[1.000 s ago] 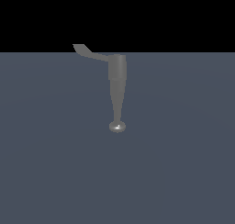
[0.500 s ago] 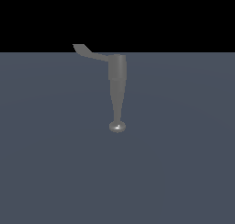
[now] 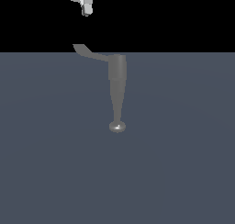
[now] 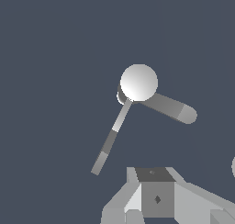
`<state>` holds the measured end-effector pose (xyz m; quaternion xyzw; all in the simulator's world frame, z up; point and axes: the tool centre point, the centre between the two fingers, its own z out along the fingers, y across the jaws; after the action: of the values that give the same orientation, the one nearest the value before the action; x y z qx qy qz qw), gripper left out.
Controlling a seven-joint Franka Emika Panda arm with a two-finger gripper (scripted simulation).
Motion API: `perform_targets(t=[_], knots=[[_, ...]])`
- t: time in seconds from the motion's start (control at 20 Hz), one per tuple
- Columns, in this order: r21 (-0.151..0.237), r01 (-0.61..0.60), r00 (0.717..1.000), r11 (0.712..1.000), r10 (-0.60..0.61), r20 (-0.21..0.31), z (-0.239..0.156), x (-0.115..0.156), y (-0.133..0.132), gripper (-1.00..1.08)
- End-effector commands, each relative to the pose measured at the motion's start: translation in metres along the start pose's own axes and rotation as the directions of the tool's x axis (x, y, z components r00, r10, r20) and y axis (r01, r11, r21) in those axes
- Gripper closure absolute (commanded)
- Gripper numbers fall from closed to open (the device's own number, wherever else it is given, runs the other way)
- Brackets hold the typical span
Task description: Turn on the faucet by rotating a designated handle.
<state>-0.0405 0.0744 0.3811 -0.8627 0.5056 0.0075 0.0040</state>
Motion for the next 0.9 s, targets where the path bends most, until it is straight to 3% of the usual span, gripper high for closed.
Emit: perform_targets(t=[0.0,0.3,0.85], knots=[[0.001,-0.062,0.998,0.998,0.062,-0.001,0.009,0.001,-0.01,1.08],[0.002,-0.206,0.978,0.978,0.206,-0.004,0.033,0.004,-0.033,1.08],[0.006,-0.404,0.915,0.915,0.404,-0.012,0.07,0.006,-0.064,1.08]])
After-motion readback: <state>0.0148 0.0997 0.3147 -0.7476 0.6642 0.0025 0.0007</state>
